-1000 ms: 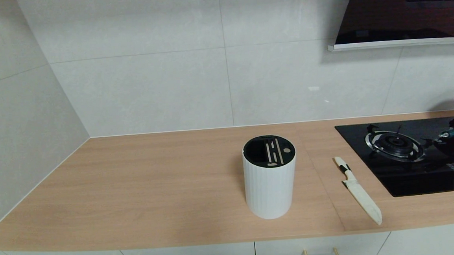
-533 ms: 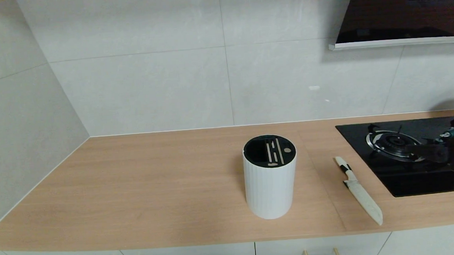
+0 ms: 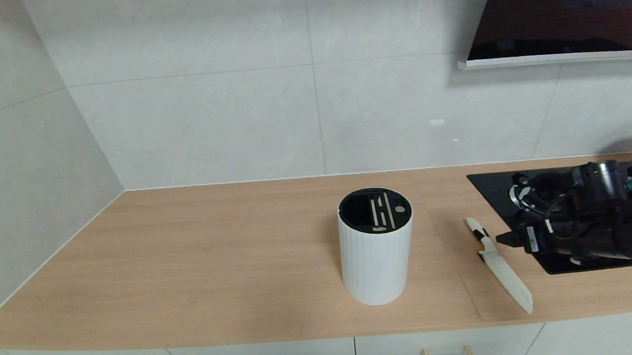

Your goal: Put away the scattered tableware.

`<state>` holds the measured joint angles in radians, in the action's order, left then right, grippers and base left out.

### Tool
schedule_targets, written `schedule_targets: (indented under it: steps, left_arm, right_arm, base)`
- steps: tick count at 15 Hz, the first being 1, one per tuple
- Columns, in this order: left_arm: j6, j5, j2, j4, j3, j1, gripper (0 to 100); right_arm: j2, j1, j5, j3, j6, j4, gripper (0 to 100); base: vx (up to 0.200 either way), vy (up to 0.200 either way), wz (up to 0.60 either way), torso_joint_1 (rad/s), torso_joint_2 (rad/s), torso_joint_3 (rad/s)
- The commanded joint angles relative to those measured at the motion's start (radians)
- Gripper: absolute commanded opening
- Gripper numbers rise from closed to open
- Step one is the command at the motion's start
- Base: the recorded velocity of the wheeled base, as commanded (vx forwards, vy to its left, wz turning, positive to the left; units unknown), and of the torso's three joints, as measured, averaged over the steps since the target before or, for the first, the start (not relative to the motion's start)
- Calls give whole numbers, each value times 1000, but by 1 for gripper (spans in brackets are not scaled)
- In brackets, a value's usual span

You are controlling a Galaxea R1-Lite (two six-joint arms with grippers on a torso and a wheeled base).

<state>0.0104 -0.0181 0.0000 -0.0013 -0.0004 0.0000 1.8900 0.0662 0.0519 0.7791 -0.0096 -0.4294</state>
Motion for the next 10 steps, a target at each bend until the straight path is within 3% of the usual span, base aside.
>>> schedule_targets:
  steps: [1, 10]
  left_arm:
    - [0, 0, 0, 0, 0, 0, 100]
    - [0, 0, 0, 0, 0, 0, 100]
  right_arm:
    - [195, 18, 28, -4, -6, -83, 100]
    - [409, 15, 28, -1, -6, -405, 100]
  base:
    - [0, 0, 0, 0, 0, 0]
    - [0, 0, 0, 0, 0, 0]
